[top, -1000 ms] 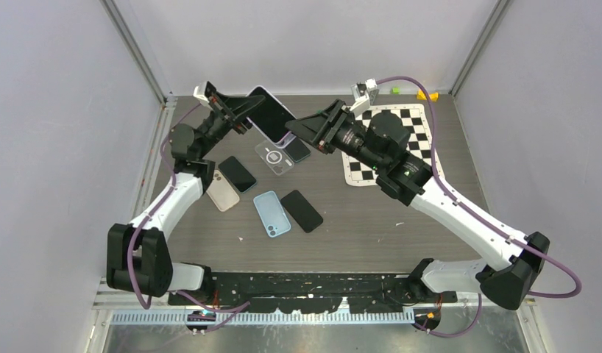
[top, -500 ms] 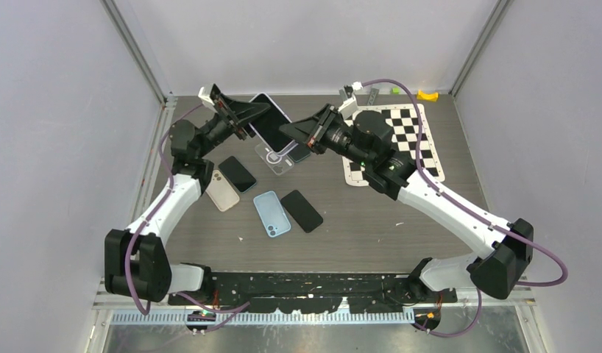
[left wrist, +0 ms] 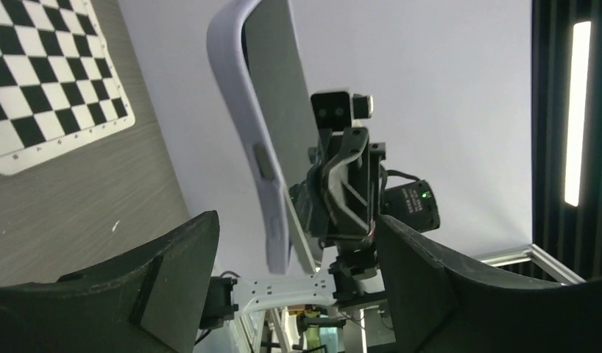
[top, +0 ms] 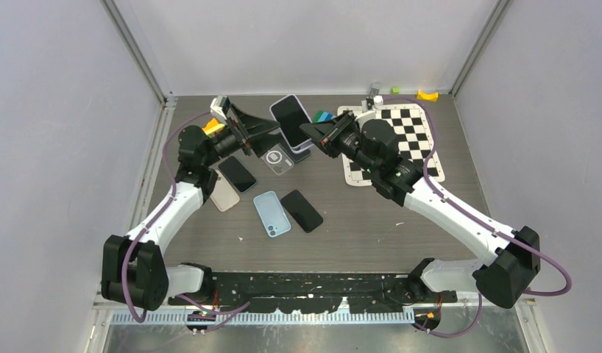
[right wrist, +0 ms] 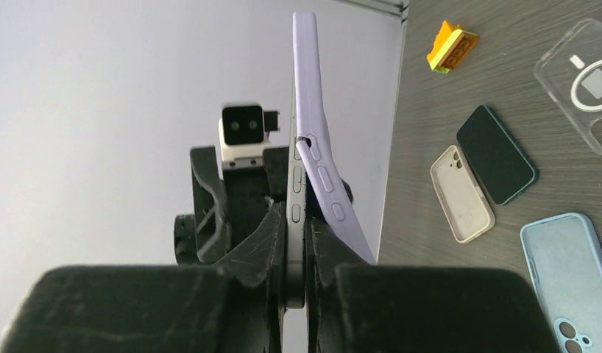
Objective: Take the phone out of the phone case
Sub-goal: Remove the phone case from the phone.
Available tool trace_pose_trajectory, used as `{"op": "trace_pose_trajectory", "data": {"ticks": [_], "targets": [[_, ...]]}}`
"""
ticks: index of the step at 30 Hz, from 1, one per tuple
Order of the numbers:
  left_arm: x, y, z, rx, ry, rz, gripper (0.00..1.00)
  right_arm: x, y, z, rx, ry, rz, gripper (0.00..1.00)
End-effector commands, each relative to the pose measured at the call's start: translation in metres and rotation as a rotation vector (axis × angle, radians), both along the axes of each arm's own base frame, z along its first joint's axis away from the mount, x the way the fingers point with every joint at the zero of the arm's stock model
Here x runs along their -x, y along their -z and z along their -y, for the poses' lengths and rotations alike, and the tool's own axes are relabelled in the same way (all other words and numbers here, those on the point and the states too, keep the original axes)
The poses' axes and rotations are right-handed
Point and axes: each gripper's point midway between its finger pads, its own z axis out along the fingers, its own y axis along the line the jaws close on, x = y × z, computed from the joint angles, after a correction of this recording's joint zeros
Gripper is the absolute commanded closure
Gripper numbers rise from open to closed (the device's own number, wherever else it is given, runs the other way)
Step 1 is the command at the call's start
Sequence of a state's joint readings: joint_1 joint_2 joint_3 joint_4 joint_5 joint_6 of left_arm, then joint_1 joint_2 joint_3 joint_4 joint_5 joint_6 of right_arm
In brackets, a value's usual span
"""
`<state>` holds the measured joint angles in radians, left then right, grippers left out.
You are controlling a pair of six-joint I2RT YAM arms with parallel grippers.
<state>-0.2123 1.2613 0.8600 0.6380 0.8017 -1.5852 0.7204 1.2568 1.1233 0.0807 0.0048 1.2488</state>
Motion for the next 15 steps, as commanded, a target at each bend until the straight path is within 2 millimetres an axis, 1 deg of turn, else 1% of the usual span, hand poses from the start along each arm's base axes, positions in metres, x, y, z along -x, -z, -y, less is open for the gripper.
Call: {"op": "trace_pose_trajectory", "data": {"ticks": [1, 3, 6, 9, 11, 13, 14, 15], "targets": [[0.02, 0.017, 0.014, -0.067, 0.013, 0.073, 0.22, 0.002, -0.055, 0.02, -0.193, 0.062, 0.067, 0.99], [0.025, 0.025, 0.022, -0.077, 0.019, 0.072, 0.29, 0.002, -0.053, 0.022, -0.21, 0.061, 0.053, 0.99], [0.03, 0.033, 0.031, -0.093, 0.026, 0.074, 0.46, 0.002, -0.048, 0.021, -0.218, 0.051, 0.032, 0.99], [0.031, 0.044, 0.039, -0.106, 0.034, 0.052, 0.6, 0.003, -0.047, 0.021, -0.237, 0.039, 0.014, 0.99], [0.029, 0.049, 0.04, -0.091, 0.017, 0.037, 0.63, 0.002, -0.047, 0.023, -0.246, 0.043, 0.008, 0.99], [0.031, 0.051, 0.039, -0.071, 0.003, 0.038, 0.63, 0.005, -0.046, 0.021, -0.25, 0.015, -0.002, 0.99], [0.031, 0.052, 0.039, -0.069, -0.004, 0.039, 0.61, 0.004, -0.045, 0.023, -0.253, 0.016, -0.005, 0.99], [0.032, 0.056, 0.038, -0.071, -0.011, 0.036, 0.57, 0.004, -0.046, 0.023, -0.262, 0.011, -0.011, 0.99]]}}
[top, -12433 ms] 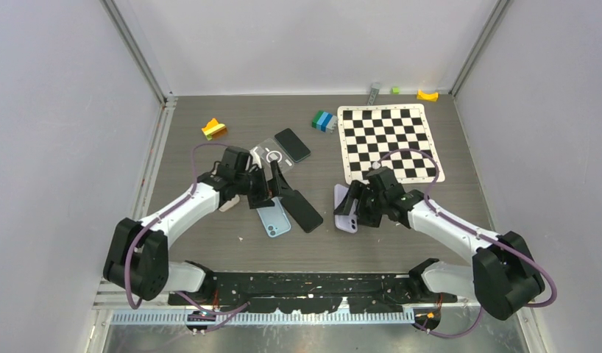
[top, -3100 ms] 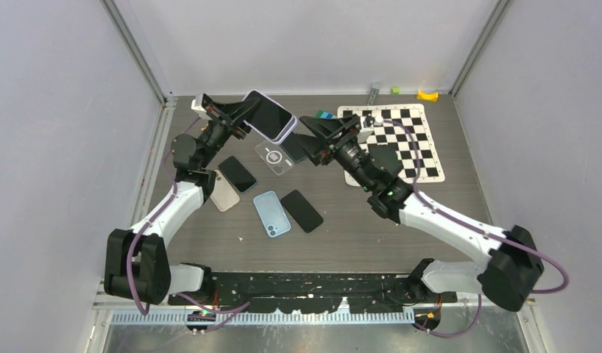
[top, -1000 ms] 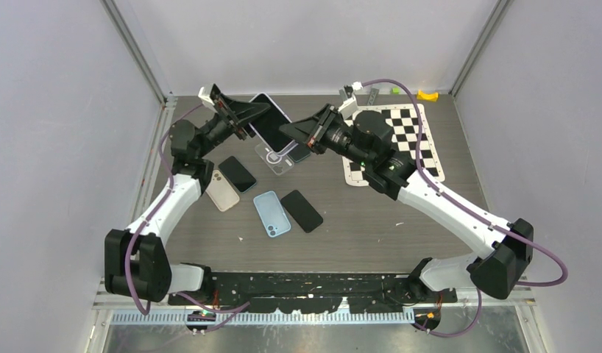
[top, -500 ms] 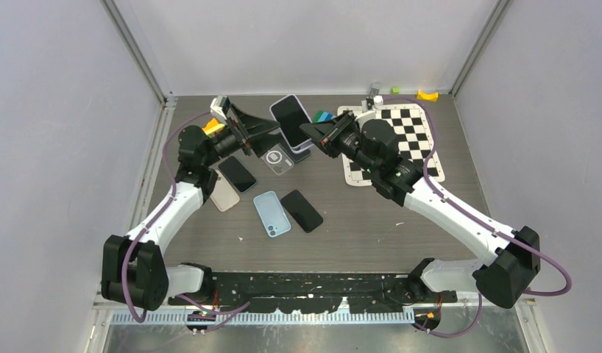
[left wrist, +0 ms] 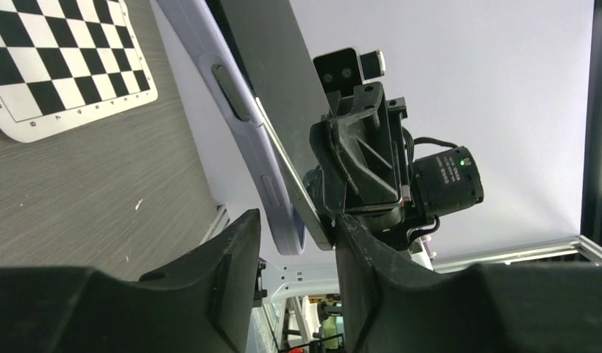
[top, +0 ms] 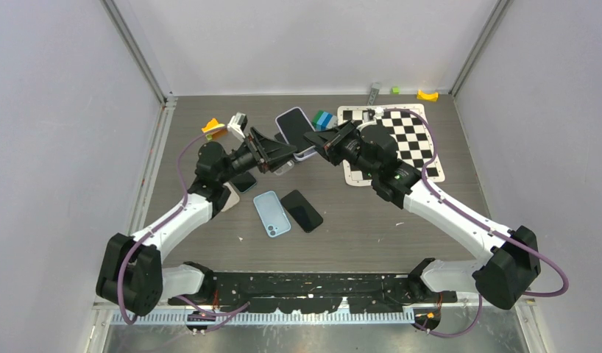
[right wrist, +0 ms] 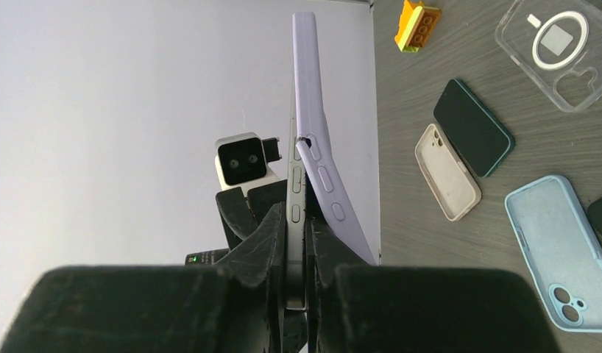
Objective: Take the phone out of the phone case
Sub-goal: Remove the phone case from the phone.
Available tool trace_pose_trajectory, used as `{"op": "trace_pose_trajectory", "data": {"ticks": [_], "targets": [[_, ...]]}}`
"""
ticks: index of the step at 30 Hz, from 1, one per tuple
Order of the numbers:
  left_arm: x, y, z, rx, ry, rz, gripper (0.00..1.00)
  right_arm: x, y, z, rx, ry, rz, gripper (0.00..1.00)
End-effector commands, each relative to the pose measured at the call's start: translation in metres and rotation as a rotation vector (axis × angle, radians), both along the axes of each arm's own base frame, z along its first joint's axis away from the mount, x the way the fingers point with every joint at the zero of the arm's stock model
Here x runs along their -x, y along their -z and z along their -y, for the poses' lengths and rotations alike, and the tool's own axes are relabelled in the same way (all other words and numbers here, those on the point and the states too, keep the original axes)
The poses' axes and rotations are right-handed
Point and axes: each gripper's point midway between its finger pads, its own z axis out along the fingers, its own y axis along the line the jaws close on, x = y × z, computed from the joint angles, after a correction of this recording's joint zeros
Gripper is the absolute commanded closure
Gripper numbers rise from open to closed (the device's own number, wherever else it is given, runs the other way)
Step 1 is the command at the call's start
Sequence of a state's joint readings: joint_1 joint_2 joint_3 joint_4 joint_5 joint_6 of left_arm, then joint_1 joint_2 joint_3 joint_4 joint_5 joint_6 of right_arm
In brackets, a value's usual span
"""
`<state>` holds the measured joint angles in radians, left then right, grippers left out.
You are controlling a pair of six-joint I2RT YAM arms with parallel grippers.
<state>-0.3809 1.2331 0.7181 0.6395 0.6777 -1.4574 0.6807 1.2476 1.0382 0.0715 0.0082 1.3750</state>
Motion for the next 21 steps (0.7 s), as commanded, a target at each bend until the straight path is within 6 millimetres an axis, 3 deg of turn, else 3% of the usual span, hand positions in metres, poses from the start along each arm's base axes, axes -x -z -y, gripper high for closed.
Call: {"op": "trace_pose_trajectory", "data": {"ticks": [1, 8, 15, 21], "targets": [[0.005, 0.004, -0.004, 0.005, -0.044, 0.048, 0.54, 0.012, -0.081, 0.011, -0.231, -0.02, 0.129, 0.99], [0.014, 0.004, -0.012, 0.01, -0.091, 0.097, 0.36, 0.006, -0.079, 0.015, -0.298, -0.039, 0.094, 0.99], [0.012, 0.003, -0.014, 0.012, -0.108, 0.112, 0.34, 0.001, -0.074, 0.009, -0.359, -0.087, 0.06, 1.0], [0.006, -0.016, -0.008, 0.045, -0.09, 0.153, 0.25, 0.003, -0.073, 0.005, -0.355, -0.111, 0.055, 1.0]]}}
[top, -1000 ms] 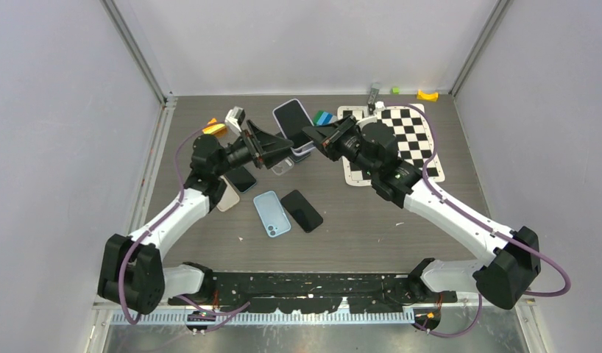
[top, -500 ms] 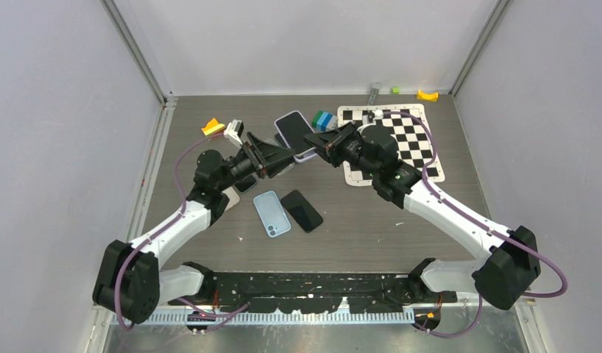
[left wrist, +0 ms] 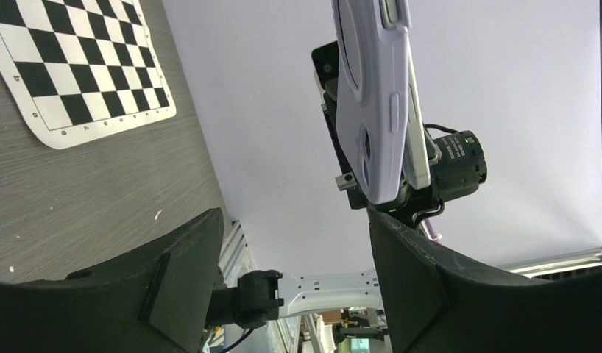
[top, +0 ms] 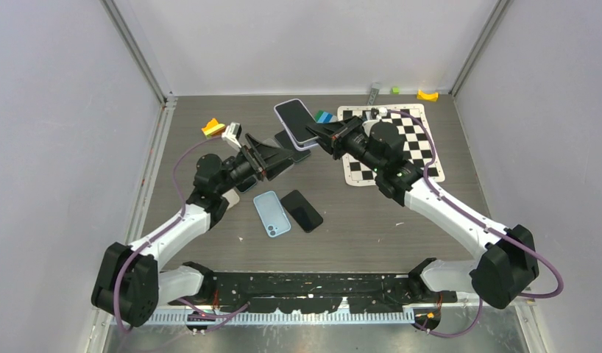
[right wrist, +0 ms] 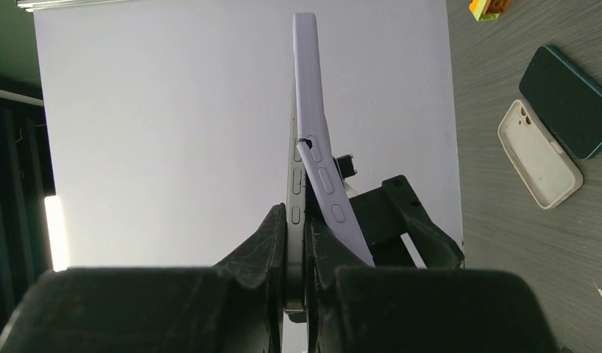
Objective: Take the phone out of the phone case
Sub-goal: Remove the phone case from the phone.
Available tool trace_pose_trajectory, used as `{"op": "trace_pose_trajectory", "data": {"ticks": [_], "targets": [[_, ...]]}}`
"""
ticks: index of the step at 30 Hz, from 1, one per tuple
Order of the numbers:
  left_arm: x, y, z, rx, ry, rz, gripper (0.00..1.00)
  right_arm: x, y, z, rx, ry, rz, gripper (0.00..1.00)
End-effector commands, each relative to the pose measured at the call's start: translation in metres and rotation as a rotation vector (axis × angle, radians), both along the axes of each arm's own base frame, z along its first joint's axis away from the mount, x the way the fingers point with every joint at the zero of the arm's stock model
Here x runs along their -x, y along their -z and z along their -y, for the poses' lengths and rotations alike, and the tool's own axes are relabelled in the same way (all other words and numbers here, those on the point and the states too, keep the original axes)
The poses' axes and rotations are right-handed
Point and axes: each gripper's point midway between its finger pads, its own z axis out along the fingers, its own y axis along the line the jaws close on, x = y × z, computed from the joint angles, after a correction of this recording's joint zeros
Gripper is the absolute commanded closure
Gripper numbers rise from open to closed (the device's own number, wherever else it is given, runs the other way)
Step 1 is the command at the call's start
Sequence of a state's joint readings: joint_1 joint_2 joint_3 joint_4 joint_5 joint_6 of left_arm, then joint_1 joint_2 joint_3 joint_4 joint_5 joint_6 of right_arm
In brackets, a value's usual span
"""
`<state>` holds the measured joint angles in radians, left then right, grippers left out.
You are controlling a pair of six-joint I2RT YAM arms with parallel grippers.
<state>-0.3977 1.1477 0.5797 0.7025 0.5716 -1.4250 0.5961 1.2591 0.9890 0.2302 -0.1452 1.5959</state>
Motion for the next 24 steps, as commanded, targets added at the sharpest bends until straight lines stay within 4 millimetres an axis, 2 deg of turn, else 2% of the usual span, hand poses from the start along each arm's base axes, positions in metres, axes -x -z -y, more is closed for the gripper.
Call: {"op": "trace_pose_trajectory", "data": {"ticks": [1, 8, 13, 15, 19, 21, 22, 24], "targets": [[-0.003, -0.037, 0.005, 0.043, 0.009, 0.133, 0.24, 0.011, -0.053, -0.002, -0.123, -0.05, 0.13, 1.0], [-0.001, -0.053, 0.012, 0.078, 0.045, 0.2, 0.19, 0.012, -0.051, -0.005, -0.123, -0.071, 0.119, 0.99], [-0.005, -0.045, 0.013, 0.08, 0.037, 0.163, 0.21, 0.014, -0.052, -0.006, -0.127, -0.082, 0.12, 0.99], [-0.008, -0.044, 0.013, 0.083, 0.028, 0.146, 0.26, 0.015, -0.053, -0.006, -0.131, -0.086, 0.123, 0.99], [-0.016, -0.036, 0.015, 0.079, 0.011, 0.093, 0.47, 0.017, -0.057, -0.008, -0.143, -0.102, 0.13, 0.99], [-0.02, -0.033, 0.016, 0.073, 0.008, 0.071, 0.52, 0.019, -0.058, -0.009, -0.145, -0.113, 0.134, 0.99], [-0.021, -0.031, 0.016, 0.07, 0.005, 0.061, 0.52, 0.02, -0.058, -0.01, -0.14, -0.122, 0.138, 1.0], [-0.025, -0.028, 0.017, 0.062, 0.0, 0.042, 0.41, 0.022, -0.054, -0.012, -0.12, -0.138, 0.133, 1.0]]}}
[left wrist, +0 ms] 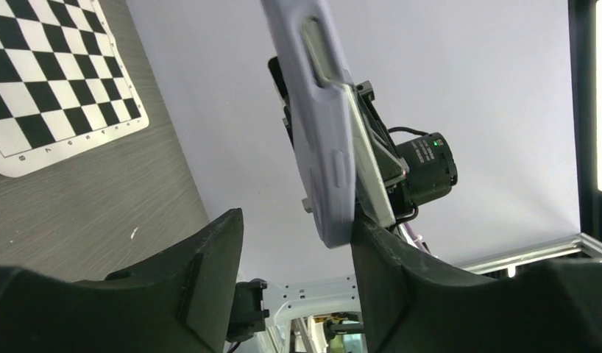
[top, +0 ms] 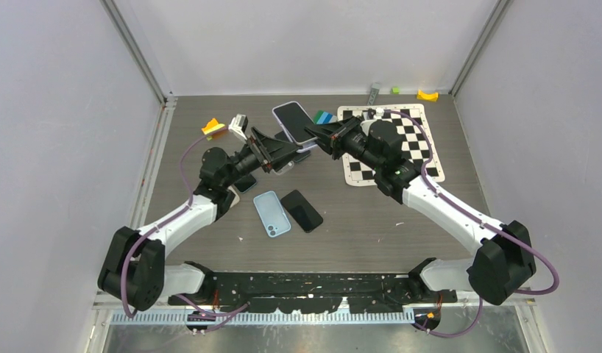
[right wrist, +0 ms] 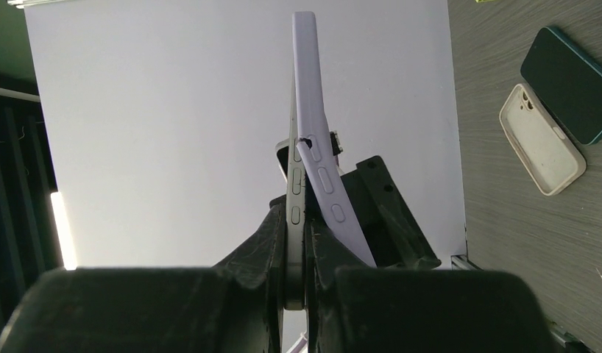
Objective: Take the phone out of the phone case
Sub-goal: Remove the phone case from the phone, then place the phone case at the center of the board.
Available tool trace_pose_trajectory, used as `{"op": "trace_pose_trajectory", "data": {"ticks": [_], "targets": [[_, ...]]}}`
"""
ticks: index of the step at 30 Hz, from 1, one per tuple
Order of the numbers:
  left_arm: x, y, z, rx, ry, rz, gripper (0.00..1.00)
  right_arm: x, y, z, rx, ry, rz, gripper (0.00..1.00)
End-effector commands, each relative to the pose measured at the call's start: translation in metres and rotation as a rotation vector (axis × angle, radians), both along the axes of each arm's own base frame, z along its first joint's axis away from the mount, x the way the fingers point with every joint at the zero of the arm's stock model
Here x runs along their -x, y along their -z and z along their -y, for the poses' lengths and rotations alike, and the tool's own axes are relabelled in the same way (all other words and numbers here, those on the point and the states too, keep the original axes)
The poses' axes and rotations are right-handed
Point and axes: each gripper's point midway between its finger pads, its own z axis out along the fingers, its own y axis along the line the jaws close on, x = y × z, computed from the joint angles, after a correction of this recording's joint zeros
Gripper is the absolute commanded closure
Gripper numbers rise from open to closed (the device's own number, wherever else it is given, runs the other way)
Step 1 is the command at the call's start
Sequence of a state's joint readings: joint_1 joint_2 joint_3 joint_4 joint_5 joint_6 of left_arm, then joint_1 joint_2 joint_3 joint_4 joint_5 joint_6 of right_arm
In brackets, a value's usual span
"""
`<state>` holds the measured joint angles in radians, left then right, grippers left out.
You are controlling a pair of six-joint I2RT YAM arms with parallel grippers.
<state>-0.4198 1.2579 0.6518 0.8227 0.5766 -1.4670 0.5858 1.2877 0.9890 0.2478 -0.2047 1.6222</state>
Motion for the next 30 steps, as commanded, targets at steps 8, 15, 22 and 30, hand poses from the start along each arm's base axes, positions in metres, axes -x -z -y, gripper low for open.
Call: {"op": "trace_pose_trajectory", "data": {"ticks": [8, 15, 22, 30], "targets": [[-0.029, 0.009, 0.005, -0.094, -0.07, -0.038, 0.67, 0.034, -0.037, -0.005, -0.035, -0.128, 0.124, 0.99], [-0.038, 0.054, 0.006, -0.224, -0.083, -0.122, 1.0, 0.056, -0.035, 0.012, 0.102, -0.133, 0.201, 0.99], [-0.035, 0.114, 0.018, -0.364, -0.037, -0.251, 1.0, 0.086, -0.05, 0.042, 0.23, -0.098, 0.335, 0.99], [-0.016, 0.157, 0.062, -0.418, 0.075, -0.319, 1.0, 0.078, 0.042, 0.102, 0.562, 0.116, 0.057, 0.99]]}}
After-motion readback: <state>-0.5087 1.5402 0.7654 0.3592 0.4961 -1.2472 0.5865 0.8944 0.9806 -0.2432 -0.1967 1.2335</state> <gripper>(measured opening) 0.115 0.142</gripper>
